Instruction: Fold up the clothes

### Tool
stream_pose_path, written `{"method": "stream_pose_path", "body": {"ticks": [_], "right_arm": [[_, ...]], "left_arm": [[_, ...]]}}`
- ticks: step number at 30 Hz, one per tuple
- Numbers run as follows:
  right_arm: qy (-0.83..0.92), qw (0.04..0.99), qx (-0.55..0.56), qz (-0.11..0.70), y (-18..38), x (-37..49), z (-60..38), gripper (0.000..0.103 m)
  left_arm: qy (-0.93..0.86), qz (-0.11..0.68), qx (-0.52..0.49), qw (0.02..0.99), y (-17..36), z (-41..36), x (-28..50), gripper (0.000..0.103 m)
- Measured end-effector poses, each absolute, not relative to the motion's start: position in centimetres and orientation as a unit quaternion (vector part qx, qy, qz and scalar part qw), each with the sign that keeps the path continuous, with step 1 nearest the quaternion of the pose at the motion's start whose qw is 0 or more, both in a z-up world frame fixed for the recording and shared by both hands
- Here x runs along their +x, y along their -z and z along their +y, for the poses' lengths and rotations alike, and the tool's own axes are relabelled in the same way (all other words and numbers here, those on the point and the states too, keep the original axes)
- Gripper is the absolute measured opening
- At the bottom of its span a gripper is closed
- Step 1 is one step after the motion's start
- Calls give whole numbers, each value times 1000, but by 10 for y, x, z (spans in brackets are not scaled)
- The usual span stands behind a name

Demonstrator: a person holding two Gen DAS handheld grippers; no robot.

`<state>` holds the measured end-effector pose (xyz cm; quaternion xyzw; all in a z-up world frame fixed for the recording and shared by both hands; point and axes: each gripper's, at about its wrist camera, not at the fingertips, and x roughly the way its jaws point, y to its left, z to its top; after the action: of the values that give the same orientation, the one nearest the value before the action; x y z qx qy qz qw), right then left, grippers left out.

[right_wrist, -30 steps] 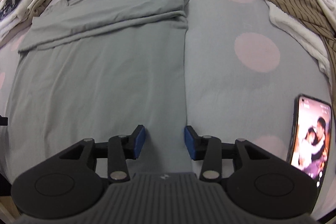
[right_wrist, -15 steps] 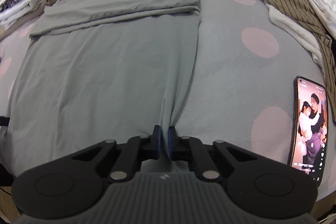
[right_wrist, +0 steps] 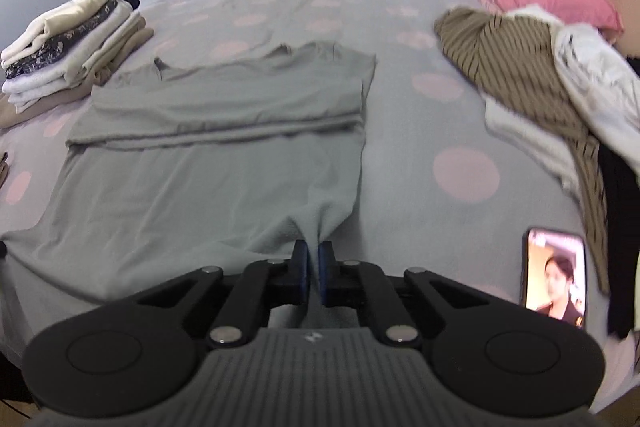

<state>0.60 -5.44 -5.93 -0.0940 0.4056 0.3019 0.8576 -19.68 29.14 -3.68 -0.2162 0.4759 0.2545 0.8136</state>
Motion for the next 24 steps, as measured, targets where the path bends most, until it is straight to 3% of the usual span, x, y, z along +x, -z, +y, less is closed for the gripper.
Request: {"method": "stream_pose_path", "body": {"ticks": [7, 16, 18, 19, 20, 22, 24], "right_arm": [[-304, 877, -102, 358, 55, 28, -27, 7], [-299, 876, -110, 362, 81, 53, -5, 11], [-291, 880, -102, 361, 82, 55, -9, 29], [-287, 883, -98, 359, 81, 55, -11, 44], [-282, 886, -93, 356, 81, 55, -13, 49], [-283, 891, -99, 342, 79, 50, -14, 50], [-299, 892, -118, 318, 77, 40, -11, 59]], "left_arm": [[-253, 455, -165, 838, 18, 315, -163, 1], [-272, 458, -116, 838, 51, 322, -147, 3], [-284, 454, -102, 838, 50, 322, -150, 10], [-291, 449, -96, 839, 49, 322, -152, 22], [-298, 443, -91, 841, 48, 321, -154, 31], [-303, 432, -73, 846, 45, 315, -156, 39], [-299, 423, -38, 855, 42, 304, -156, 46]]}}
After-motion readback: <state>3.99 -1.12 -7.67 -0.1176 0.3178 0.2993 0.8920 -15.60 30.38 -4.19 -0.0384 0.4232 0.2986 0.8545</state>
